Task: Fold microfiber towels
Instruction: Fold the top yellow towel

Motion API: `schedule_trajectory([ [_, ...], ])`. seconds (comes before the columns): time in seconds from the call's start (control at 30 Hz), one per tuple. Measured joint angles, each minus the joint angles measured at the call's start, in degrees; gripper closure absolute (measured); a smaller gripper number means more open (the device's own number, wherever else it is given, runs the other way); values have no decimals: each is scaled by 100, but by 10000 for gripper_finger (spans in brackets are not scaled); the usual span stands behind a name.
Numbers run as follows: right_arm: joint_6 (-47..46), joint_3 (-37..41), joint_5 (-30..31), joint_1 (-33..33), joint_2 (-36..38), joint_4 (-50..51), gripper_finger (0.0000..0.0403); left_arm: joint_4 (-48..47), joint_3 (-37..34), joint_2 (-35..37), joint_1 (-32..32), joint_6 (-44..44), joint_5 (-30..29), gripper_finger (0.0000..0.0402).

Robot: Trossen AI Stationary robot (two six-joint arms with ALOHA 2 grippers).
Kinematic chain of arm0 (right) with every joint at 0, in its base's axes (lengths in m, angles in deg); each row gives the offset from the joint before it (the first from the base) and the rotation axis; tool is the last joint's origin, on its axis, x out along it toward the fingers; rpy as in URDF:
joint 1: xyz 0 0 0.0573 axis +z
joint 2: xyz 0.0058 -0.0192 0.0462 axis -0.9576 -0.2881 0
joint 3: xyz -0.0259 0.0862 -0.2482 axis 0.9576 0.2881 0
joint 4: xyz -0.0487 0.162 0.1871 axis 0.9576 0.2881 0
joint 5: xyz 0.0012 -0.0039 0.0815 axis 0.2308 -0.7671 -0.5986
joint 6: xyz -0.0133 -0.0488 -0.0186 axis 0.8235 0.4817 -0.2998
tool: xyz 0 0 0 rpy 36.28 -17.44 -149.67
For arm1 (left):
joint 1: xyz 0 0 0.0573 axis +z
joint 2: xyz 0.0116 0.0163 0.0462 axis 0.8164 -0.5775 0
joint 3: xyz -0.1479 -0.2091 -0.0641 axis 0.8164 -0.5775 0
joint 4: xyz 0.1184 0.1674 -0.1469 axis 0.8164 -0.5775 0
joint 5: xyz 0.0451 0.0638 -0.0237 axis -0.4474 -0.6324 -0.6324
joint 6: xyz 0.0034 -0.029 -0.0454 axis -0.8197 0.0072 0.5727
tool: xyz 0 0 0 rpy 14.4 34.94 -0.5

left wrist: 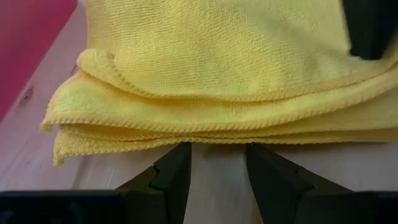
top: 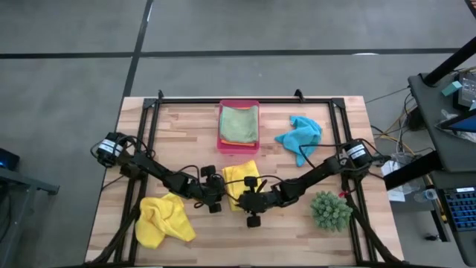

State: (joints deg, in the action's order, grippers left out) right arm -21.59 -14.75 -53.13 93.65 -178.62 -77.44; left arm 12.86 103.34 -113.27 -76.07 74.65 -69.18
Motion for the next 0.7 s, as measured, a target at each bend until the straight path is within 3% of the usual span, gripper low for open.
schedule_trajectory([
  [0.23, 221, -57, -318, 28, 33, 32, 222, -147, 36, 74, 2, 12, 49, 263],
  [0.4, 270, -49, -290, 36, 288, 362, 174, -588, 36, 376, 0, 173, 255, 263],
  [0.57, 285, 55, -285, 47, 657, 908, 155, -1356, 36, 893, 1, 585, 424, 263],
  [0.7, 181, 241, -279, 49, 839, 705, 179, -1467, 58, 1365, -9, 595, 531, 263],
])
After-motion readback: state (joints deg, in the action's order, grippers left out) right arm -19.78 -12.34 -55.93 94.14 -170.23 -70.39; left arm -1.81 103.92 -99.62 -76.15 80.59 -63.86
